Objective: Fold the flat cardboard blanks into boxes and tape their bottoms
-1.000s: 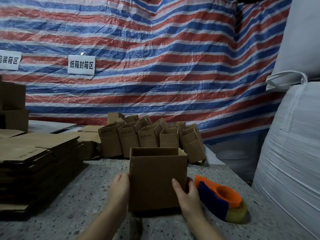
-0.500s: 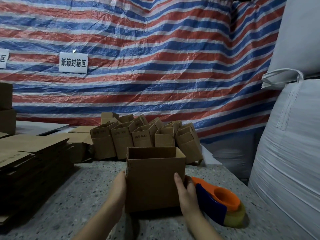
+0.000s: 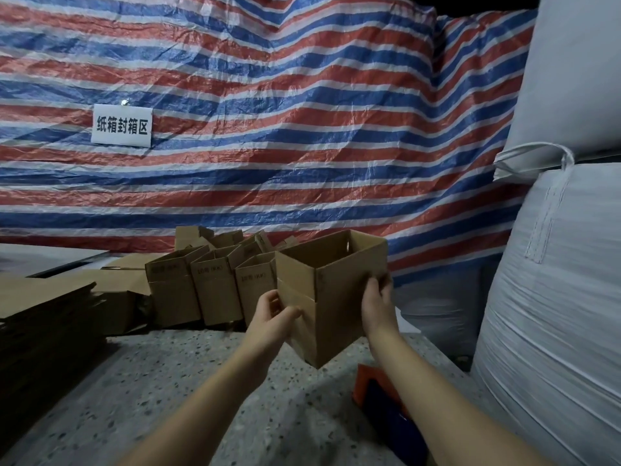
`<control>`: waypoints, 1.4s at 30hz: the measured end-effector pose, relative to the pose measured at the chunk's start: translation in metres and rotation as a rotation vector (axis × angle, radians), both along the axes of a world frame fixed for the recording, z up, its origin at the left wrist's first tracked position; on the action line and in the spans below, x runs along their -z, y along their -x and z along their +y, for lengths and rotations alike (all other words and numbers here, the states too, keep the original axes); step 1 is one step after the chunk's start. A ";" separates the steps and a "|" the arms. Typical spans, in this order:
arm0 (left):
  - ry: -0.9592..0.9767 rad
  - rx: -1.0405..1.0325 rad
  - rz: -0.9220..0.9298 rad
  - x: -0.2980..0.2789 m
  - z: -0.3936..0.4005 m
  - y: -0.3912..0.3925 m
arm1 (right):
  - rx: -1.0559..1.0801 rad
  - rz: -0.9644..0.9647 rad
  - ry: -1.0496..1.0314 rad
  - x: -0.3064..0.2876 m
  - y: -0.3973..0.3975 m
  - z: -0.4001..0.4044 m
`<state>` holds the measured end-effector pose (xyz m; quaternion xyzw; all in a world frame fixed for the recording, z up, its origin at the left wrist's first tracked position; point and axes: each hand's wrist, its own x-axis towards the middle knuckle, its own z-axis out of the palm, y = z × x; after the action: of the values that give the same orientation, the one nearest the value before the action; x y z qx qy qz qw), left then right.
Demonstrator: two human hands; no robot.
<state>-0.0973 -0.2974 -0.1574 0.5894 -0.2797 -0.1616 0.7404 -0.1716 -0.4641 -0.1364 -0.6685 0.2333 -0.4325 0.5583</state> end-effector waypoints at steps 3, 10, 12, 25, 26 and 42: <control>-0.025 -0.022 -0.104 0.014 -0.025 0.000 | -0.071 0.014 -0.108 0.006 -0.011 -0.004; -0.152 -0.189 -0.236 0.034 -0.075 -0.008 | -0.056 0.122 -0.159 0.024 -0.017 -0.020; -0.170 -0.235 -0.265 0.039 -0.084 -0.010 | -0.043 0.182 -0.106 0.027 -0.017 -0.029; -0.243 -0.255 -0.373 0.047 -0.128 -0.033 | -0.172 0.245 -0.077 0.032 -0.025 -0.066; -0.258 -0.258 -0.378 0.052 -0.131 -0.034 | -0.180 0.268 -0.097 0.035 -0.025 -0.070; -0.455 -0.262 -0.390 0.076 -0.162 -0.051 | -0.257 0.529 0.076 0.043 -0.039 -0.120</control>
<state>-0.0459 -0.4596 -0.2333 0.7906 -0.2947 -0.0074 0.5367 -0.1322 -0.5842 -0.1796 -0.8025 0.2677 -0.1776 0.5027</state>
